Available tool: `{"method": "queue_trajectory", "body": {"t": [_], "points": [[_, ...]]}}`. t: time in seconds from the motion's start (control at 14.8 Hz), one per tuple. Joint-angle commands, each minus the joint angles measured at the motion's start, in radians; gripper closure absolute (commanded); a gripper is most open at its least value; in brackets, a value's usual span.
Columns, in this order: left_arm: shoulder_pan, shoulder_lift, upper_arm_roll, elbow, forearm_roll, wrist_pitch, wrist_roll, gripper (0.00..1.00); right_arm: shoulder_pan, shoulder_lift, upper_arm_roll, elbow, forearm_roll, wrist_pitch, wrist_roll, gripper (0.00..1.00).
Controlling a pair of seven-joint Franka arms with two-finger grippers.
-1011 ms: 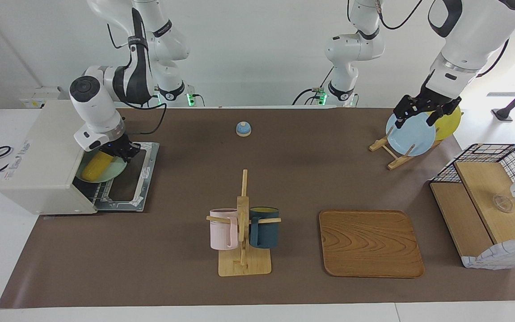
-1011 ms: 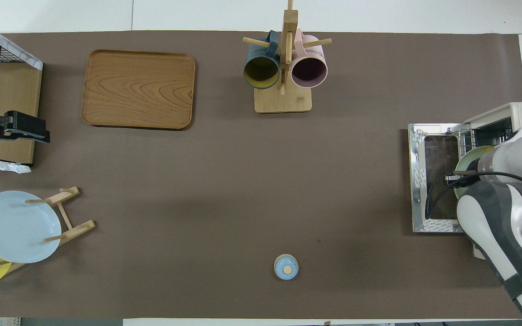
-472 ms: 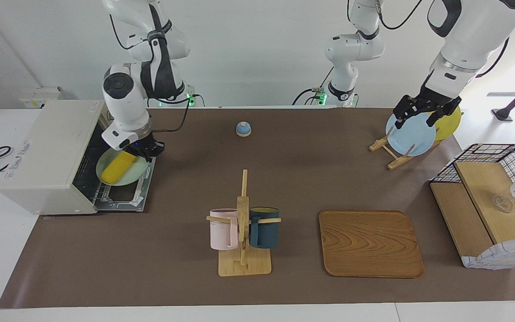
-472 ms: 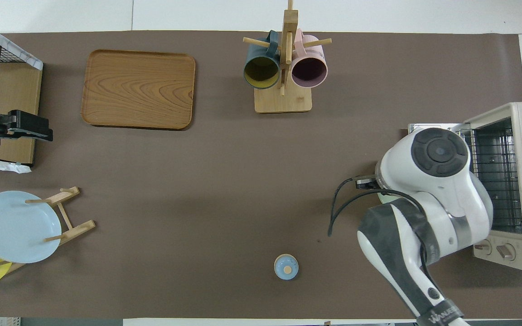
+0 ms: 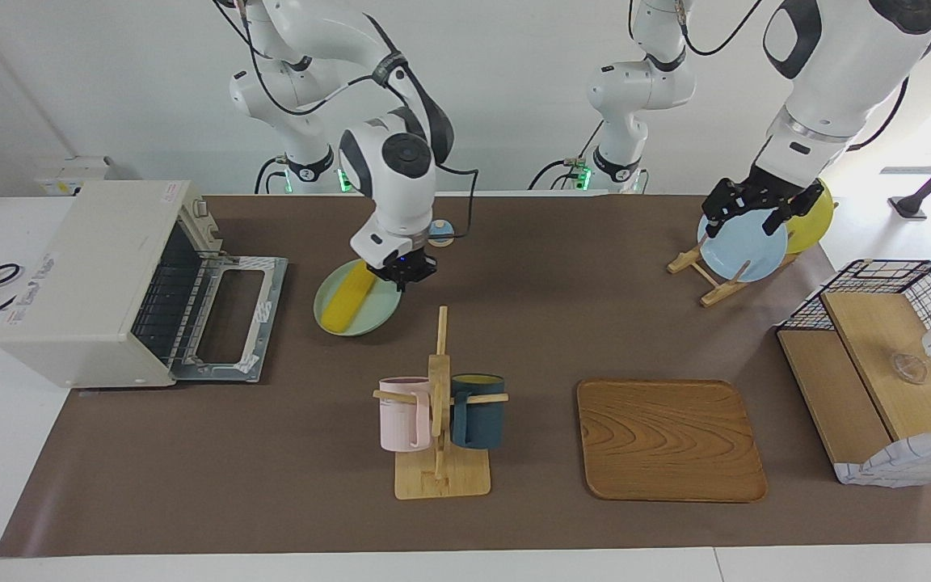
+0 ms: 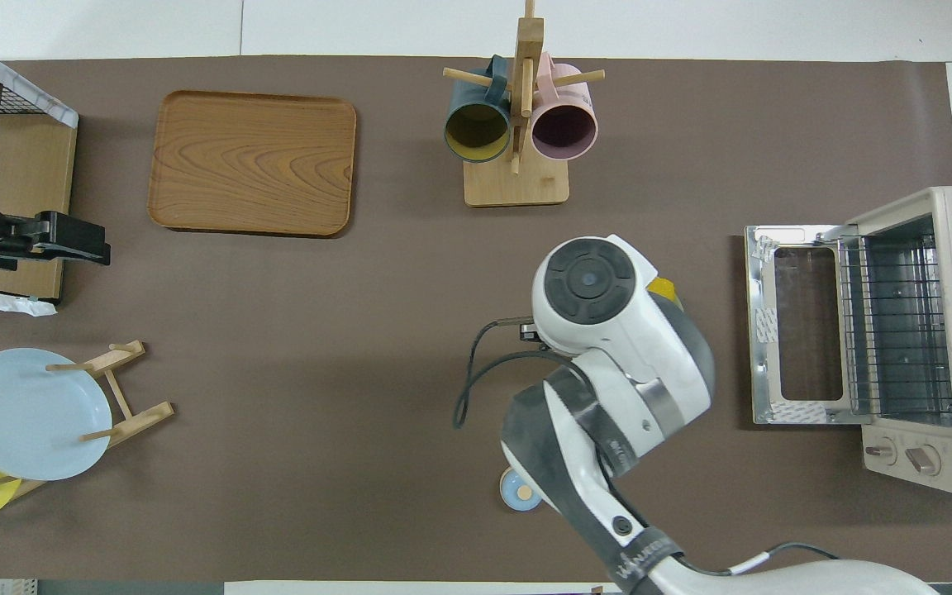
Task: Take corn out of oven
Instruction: 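Pull the green plate with corn out and set it on the table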
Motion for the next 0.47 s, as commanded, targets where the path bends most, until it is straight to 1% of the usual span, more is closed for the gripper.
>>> {"method": "queue_trajectory", "body": {"t": [0.0, 0.07, 0.2, 0.4], "points": [[0.002, -0.049, 0.002, -0.062, -0.015, 0.035, 0.024, 0.00, 0.071, 0.215, -0.005, 0.250, 0.016, -0.027, 0.101, 1.00], [-0.003, -0.046, 0.002, -0.056, -0.015, 0.041, 0.024, 0.00, 0.077, 0.233, -0.003, 0.268, 0.015, -0.013, 0.103, 1.00], [-0.006, -0.051, 0.000, -0.067, -0.015, 0.046, 0.029, 0.00, 0.086, 0.234, 0.014, 0.277, 0.015, -0.002, 0.104, 1.00], [-0.009, -0.055, -0.001, -0.079, -0.017, 0.035, 0.064, 0.00, 0.109, 0.237, 0.035, 0.266, 0.035, 0.070, 0.149, 1.00]]}}
